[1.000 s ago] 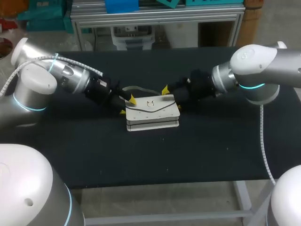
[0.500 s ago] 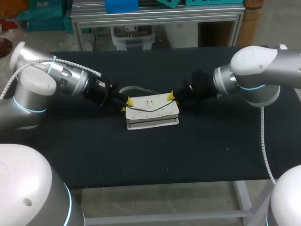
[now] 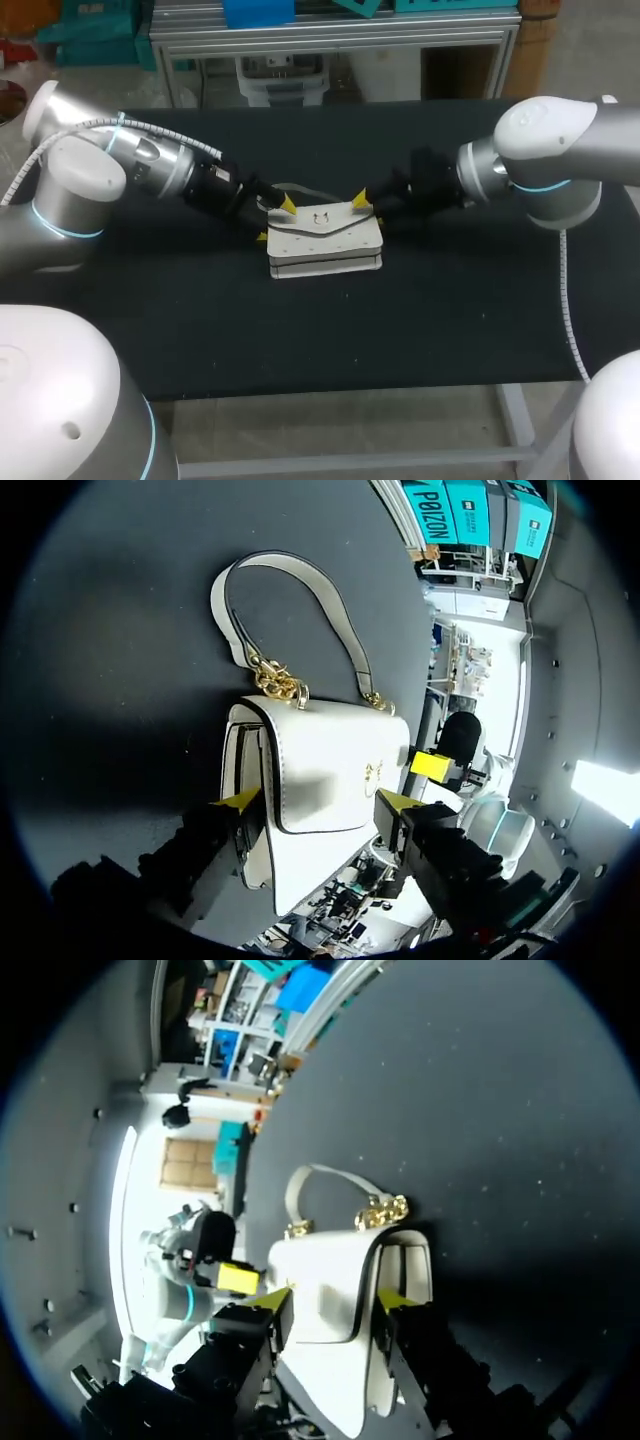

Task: Pick up the bag, open it, inspect its contents, close it, and place it on the opposite side

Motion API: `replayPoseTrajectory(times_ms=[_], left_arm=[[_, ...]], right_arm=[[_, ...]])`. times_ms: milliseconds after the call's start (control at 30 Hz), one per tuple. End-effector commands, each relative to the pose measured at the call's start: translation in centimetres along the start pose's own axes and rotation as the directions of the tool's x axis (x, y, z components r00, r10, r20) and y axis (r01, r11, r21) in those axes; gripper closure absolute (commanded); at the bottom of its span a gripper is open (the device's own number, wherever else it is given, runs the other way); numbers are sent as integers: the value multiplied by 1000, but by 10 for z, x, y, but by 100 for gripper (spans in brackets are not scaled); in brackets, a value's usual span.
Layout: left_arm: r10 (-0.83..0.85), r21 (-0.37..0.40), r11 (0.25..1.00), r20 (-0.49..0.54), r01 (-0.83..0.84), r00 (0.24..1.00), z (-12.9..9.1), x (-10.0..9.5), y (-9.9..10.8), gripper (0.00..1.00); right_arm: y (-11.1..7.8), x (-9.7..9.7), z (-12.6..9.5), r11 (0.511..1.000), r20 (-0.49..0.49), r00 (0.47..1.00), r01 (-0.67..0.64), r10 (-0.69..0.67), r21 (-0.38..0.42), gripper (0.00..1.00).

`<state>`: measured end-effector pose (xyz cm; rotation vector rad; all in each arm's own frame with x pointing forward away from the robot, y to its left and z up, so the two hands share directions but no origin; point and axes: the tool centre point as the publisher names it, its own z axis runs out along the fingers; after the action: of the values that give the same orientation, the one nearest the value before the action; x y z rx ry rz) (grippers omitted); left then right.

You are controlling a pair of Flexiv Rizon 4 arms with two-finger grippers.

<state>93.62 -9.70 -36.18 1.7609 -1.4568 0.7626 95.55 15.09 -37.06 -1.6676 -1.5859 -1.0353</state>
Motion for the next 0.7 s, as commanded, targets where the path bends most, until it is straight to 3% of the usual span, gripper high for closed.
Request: replayPoseTrajectory(times_ms=[33,100,133,167,200,233,667,700], left_arm=[[-10,-3,1000,-16,10,1000,3,-6,1,54],[-19,-12,1000,-32,19,999,4,-10,-1,65],[-24,-18,1000,-40,23,999,5,-13,-2,71],[-26,-18,1000,-49,25,998,6,-15,-2,81],[-26,-22,999,-56,25,998,7,-16,-3,100],[-26,-24,999,-59,25,998,7,-18,-3,100],[-58,-65,997,-100,52,993,13,-28,-7,100],[-59,-65,996,-101,52,993,11,-26,-6,76]], right_arm=[[-1,-1,1,1000,-2,1000,2,-2,-5,0],[-2,-1,1,1000,-4,1000,2,-2,-8,12],[-3,-3,2,1000,-8,1000,1,-1,-12,24],[-3,-4,3,1000,-11,1000,0,0,-14,47],[-4,-5,3,1000,-13,1000,1,-1,-21,58],[-5,-6,5,1000,-14,1000,1,-1,-21,100],[-9,-18,12,1000,-42,999,-13,12,-23,100],[-9,-17,9,1000,-38,999,-12,11,-28,100]])
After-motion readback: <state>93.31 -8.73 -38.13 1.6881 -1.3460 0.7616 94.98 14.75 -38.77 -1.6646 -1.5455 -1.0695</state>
